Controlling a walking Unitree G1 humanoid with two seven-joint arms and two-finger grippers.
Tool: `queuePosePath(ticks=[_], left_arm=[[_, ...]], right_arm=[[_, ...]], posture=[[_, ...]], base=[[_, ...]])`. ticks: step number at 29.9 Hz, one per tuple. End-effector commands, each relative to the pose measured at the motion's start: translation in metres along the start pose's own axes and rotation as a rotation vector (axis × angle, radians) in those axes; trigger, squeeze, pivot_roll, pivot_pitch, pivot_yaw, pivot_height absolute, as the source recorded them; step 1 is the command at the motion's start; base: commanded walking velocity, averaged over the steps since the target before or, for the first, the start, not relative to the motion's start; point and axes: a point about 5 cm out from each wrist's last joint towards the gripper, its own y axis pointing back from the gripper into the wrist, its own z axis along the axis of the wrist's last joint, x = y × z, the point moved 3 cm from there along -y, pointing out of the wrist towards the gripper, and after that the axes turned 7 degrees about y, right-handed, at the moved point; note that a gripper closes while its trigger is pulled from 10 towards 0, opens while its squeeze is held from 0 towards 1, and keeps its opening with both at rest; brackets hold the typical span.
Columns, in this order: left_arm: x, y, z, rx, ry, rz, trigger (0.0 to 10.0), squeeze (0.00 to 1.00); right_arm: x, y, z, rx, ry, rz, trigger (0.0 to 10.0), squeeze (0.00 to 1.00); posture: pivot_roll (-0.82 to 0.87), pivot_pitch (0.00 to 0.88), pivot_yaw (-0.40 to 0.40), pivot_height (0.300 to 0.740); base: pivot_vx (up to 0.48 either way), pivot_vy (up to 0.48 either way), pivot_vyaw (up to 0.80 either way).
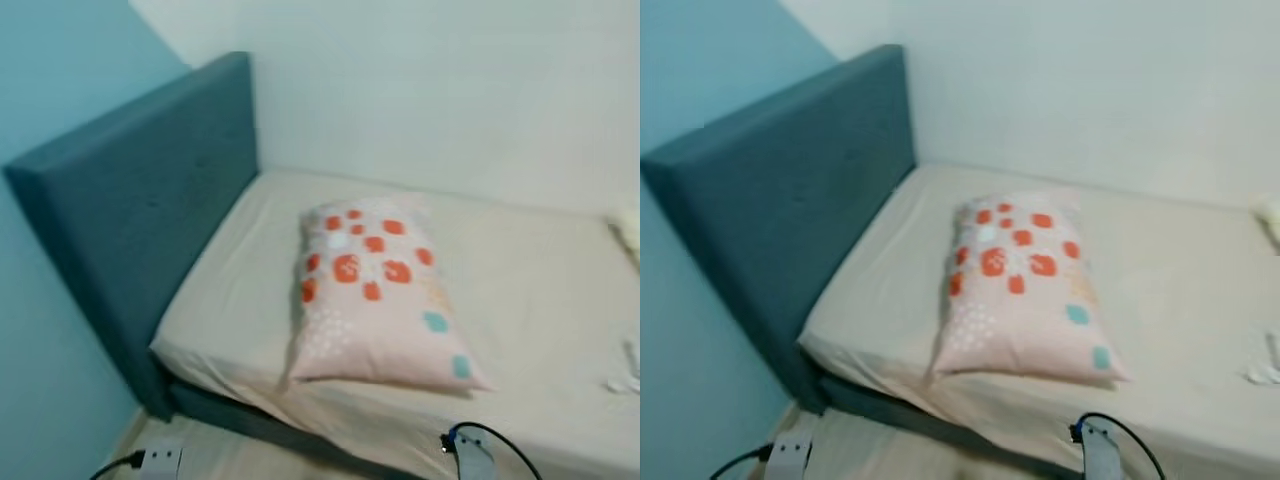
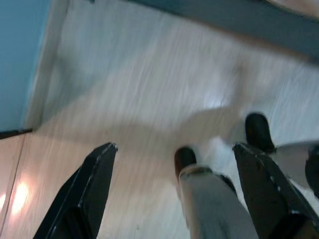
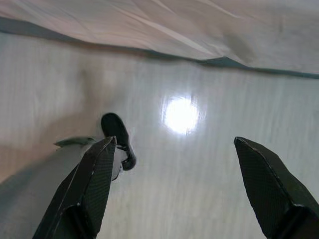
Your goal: Clean up the room
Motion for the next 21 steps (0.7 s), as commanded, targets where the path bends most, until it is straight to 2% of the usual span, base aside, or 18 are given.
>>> queuePosePath(ticks=[1,11,21], left_arm=[[0.0023,0.0013,-0.0083,0.026,-0.014,0.003,10.0,0.0],[0.0024,0.0013,-0.0085,0.027,-0.015,0.002,10.0,0.0],[0.0025,0.0011,-0.0071,0.024,-0.022,0.001,10.0,0.0]], right_arm=[[0.0041,-0.0005,0.0012,-0.005,-0.009,0.009,10.0,0.0],[0.0045,-0.0006,0.0018,-0.009,-0.01,0.012,10.0,0.0],[0.0072,-0.0006,-0.0003,0.002,-0.011,0.025,10.0,0.0]], posture=[[0.0,0.027,-0.032,0.74],[0.0,0.021,-0.032,0.74],[0.0,0.019,-0.03,0.74]], base=[[0.0,0.0,0.0],[0.0,0.0,0.0],[0.0,0.0,-0.8]])
